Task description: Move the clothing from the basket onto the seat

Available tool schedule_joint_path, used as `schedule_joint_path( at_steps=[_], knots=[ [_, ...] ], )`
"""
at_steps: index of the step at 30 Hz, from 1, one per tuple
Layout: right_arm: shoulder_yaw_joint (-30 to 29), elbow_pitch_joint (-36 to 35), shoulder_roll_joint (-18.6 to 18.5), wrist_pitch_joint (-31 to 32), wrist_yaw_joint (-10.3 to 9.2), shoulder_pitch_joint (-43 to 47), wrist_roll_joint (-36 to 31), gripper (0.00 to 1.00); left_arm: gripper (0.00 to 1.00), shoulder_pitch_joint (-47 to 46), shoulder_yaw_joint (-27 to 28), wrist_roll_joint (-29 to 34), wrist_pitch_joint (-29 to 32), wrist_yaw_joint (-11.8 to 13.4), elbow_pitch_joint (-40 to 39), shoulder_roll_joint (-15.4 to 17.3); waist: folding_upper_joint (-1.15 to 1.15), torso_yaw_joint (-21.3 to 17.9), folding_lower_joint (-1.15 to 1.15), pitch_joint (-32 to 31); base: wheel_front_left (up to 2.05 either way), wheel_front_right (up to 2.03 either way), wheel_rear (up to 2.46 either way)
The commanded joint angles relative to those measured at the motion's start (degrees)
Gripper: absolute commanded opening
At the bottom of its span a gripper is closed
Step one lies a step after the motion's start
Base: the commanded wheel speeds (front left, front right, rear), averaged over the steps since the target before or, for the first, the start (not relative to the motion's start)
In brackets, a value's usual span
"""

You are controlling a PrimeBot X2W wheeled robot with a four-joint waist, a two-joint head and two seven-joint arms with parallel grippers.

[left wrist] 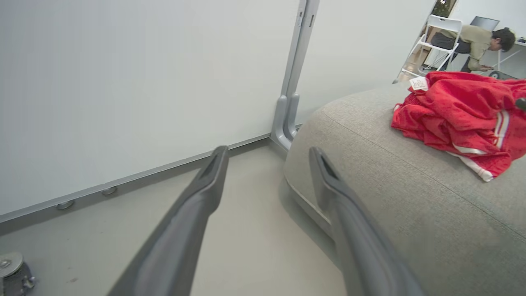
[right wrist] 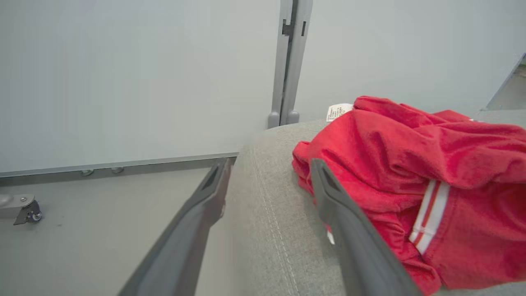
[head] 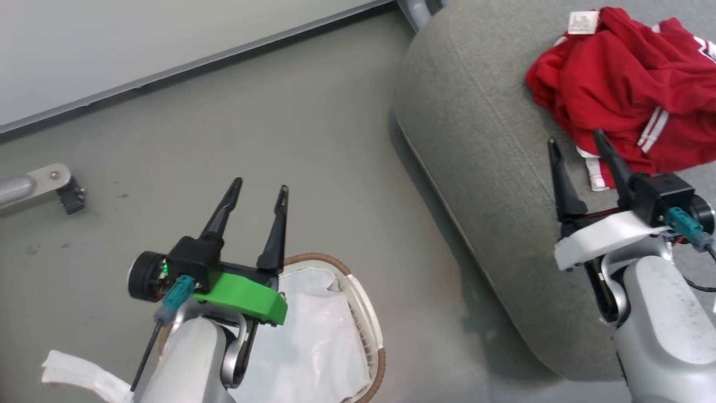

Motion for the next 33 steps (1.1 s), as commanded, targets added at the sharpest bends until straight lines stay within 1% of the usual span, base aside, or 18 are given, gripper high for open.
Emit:
schedule_joint_path(
  at_steps=[1,5,9,15,20,28,30,33],
  knots=[
    [0.61,-0.64,0.53,-0.03,-0.08,-0.33,0.28,1.0,1.0,1.37,1.43,0.89,-0.02,0.53,-0.52,-0.31,0.0,3.36,0.0,-2.13,0.0,0.0,0.0],
    [1.97,-1.37,2.27,-0.03,-0.08,0.24,0.29,1.0,1.0,2.71,4.85,1.63,-0.02,1.21,-0.72,-0.65,0.0,6.9,0.0,-3.01,0.0,0.0,0.0],
    [2.42,-1.88,3.45,-0.03,-0.08,1.3,0.03,1.0,1.0,3.92,8.19,2.44,-0.02,2.54,0.05,-0.88,0.0,9.82,0.0,-3.82,0.0,0.0,0.0],
    [2.76,-0.89,4.05,-0.03,-0.08,3.37,-0.12,1.0,1.0,6.15,12.4,2.42,-0.02,3.89,0.59,-1.01,0.0,13.04,0.0,-5.79,0.0,0.0,0.0],
    [2.1,-0.03,4.31,-0.03,-0.08,5.56,-0.42,1.0,1.0,8.74,14.89,1.95,-0.02,4.49,0.54,-0.98,0.0,14.42,0.0,-7.67,0.0,0.0,0.0],
    [0.97,1.14,4.94,-0.03,-0.08,10.23,-0.11,1.0,1.0,13.85,16.75,1.35,-0.02,4.34,-0.26,-0.98,0.0,14.95,0.0,-11.09,0.0,0.0,0.0],
    [0.89,1.59,4.99,-0.03,-0.08,11.62,0.01,1.0,1.0,15.21,17.32,0.98,-0.02,4.64,-0.45,-0.96,0.0,15.02,0.0,-12.13,0.0,0.0,0.0],
    [0.44,1.56,5.07,-0.03,-0.08,13.42,0.1,1.0,1.0,16.68,17.53,-0.01,-0.02,3.57,-0.34,-0.97,0.0,15.04,0.0,-13.1,0.0,0.0,0.0]
  ],
)
